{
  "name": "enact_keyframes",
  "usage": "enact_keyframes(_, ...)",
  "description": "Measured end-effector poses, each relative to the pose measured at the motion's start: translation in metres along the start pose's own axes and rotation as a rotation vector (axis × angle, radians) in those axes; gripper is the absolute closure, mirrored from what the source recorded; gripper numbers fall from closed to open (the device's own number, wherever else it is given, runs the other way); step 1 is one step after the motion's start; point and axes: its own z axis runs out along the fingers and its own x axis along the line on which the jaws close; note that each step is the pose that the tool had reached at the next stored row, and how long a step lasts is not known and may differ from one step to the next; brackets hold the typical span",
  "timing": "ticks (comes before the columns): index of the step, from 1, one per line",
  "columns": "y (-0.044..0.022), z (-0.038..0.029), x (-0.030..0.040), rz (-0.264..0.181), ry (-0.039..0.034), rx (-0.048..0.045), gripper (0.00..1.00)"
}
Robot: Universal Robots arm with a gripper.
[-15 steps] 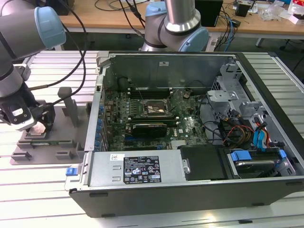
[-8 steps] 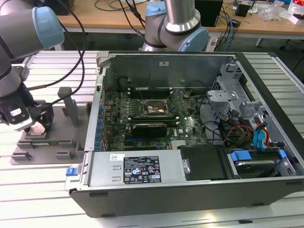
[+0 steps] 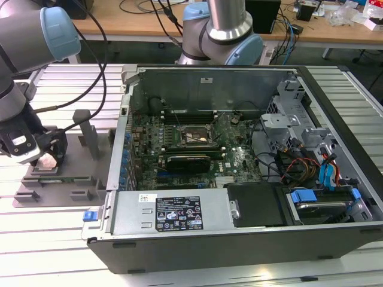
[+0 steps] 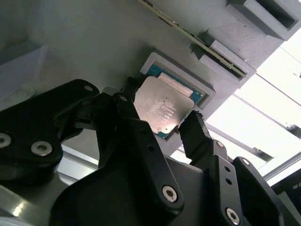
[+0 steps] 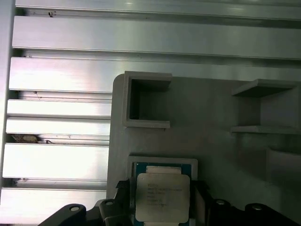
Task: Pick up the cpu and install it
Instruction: 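Pick up the cpu and move it towards the insertion slot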
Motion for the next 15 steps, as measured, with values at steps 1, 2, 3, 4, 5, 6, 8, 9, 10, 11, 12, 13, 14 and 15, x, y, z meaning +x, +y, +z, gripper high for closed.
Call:
enact_keyframes(1,0.0000,0.0000,0.0000,0.000,-0.0001,0.0000,0.38)
enact_keyframes(2,0.0000,0.0000,0.0000,0.000,0.0000,0.0001,0.45)
enact_keyframes(3,0.0000,0.0000,0.0000,0.000,0.0000,0.0000,0.45)
enact_keyframes(4,0.0000,0.0000,0.0001,0.000,0.0000,0.0000,0.45)
enact_keyframes(5,0.0000,0.0000,0.0001,0.000,0.0000,0.0000,0.45)
enact_keyframes(6,0.0001,-0.0007,0.0001,0.000,0.0000,-0.0001,0.45)
enact_keyframes(8,0.0003,-0.0038,0.0000,0.000,0.0000,0.0000,0.45)
enact_keyframes(9,0.0004,-0.0049,-0.0001,0.000,0.0000,0.0000,0.45)
enact_keyframes(10,0.0005,-0.0066,-0.0002,0.000,0.0000,0.0000,0.45)
enact_keyframes(11,0.0006,-0.0083,-0.0002,0.000,0.0000,0.0000,0.45)
enact_keyframes(12,0.0006,-0.0083,-0.0003,0.000,-0.0003,-0.0002,0.45)
enact_keyframes(13,0.0006,-0.0087,-0.0003,0.000,0.0000,-0.0001,0.45)
enact_keyframes(14,0.0006,-0.0101,-0.0002,0.000,0.0005,0.0002,0.45)
enact_keyframes(15,0.0008,-0.0121,-0.0003,0.000,0.0001,0.0000,0.45)
